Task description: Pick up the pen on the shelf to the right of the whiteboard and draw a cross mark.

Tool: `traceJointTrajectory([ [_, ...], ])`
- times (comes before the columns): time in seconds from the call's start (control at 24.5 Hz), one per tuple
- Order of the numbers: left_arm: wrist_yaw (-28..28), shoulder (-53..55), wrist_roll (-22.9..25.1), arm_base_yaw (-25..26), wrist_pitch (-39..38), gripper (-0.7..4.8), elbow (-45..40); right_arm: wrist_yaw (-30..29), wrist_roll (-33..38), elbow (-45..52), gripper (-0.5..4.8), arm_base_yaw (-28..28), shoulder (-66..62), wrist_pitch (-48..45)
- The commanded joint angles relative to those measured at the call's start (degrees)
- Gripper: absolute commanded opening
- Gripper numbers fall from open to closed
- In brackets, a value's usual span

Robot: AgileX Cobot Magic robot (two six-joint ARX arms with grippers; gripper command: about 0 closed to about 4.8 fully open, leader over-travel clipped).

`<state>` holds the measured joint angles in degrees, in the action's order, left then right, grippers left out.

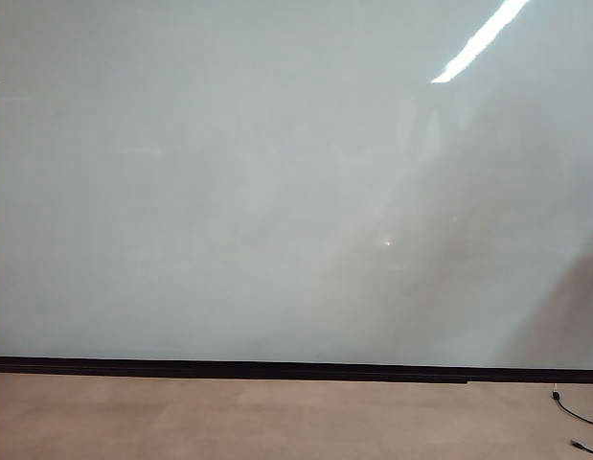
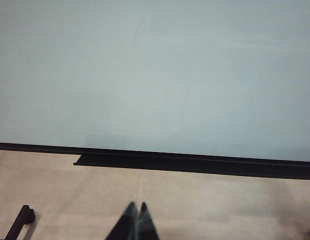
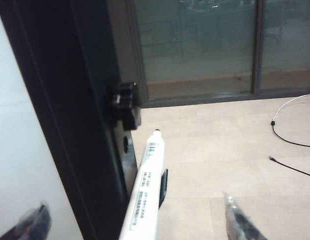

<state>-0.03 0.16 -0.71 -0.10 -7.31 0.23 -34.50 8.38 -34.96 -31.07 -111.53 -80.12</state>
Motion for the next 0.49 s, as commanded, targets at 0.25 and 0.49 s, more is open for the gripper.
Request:
traceJointTrajectory([
  [0.25, 0.1, 0.0, 0.3, 0.0, 0.5, -0.04, 0.2, -0.5, 0.8, -0.3, 4.66, 0.2, 0.0, -0.9],
  [0.49, 0.2, 0.0, 0.3, 0.0, 0.5, -0.04, 0.2, -0.2, 0.6, -1.7, 4.60, 0.3, -1.1, -0.9],
])
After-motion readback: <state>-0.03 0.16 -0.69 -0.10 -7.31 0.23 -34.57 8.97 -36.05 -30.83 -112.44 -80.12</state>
